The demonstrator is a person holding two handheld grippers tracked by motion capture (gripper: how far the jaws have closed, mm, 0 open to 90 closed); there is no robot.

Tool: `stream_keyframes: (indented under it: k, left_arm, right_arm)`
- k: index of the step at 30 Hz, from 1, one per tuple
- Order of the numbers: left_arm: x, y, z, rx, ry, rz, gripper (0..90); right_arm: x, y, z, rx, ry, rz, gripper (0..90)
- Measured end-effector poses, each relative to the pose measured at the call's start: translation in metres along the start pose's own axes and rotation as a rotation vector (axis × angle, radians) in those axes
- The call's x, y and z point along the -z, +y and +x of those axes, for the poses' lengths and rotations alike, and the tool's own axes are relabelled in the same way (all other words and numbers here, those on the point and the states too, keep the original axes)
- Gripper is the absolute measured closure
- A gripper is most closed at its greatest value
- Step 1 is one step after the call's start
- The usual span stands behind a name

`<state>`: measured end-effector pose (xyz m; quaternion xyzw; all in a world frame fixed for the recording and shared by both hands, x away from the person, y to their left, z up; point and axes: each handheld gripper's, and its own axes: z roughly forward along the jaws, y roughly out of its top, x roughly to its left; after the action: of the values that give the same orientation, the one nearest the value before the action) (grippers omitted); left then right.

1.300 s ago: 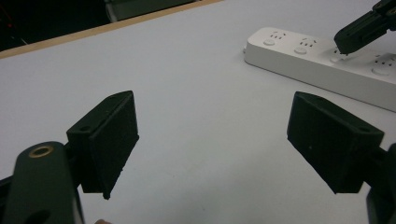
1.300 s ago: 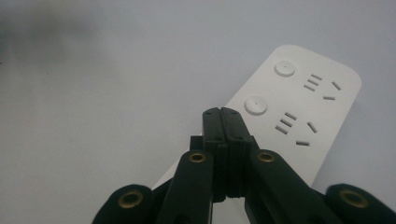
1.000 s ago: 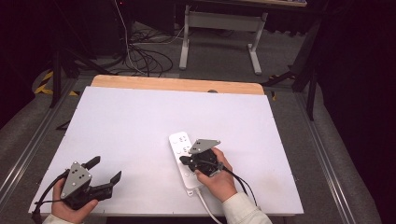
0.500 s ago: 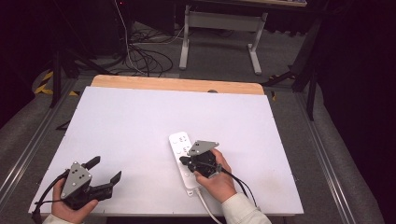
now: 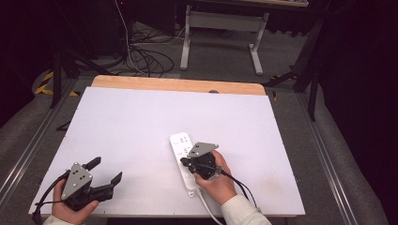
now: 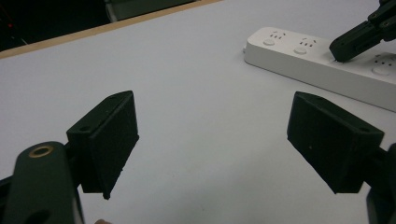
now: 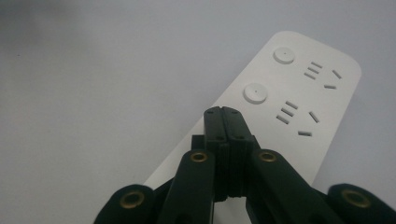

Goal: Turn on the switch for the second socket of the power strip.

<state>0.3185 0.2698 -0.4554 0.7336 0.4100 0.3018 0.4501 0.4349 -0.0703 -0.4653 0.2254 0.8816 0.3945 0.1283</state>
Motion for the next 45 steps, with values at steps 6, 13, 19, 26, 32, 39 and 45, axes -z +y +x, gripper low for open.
stream_keyframes:
  k: [6, 13, 19, 26, 32, 39, 45]
  left_arm:
    - [0.0, 0.0, 0.0, -0.001, 0.001, 0.001, 16.9]
    - [0.0, 0.0, -0.001, 0.002, 0.002, 0.004, 16.9]
    - [-0.001, 0.0, -0.001, 0.005, 0.003, 0.002, 16.9]
    - [0.0, 0.0, 0.001, -0.004, 0.004, 0.006, 16.9]
    - [-0.001, 0.0, 0.001, 0.006, -0.002, 0.003, 16.9]
    - [0.0, 0.0, 0.001, -0.001, 0.001, 0.002, 16.9]
    - [0.0, 0.0, 0.0, 0.003, -0.001, 0.0, 16.9]
  right_arm:
    - [0.0, 0.0, 0.002, 0.003, -0.017, 0.007, 90.0]
    - [-0.001, 0.0, 0.004, -0.004, -0.034, 0.009, 90.0]
    - [-0.003, 0.0, 0.003, -0.017, -0.026, 0.005, 90.0]
    - [-0.004, 0.001, 0.003, -0.021, -0.03, -0.002, 90.0]
    - [-0.003, -0.001, 0.002, -0.03, -0.024, -0.051, 90.0]
    - [0.005, 0.002, 0.002, -0.04, -0.008, -0.096, 90.0]
    - [0.012, 0.005, 0.002, -0.035, -0.011, -0.122, 90.0]
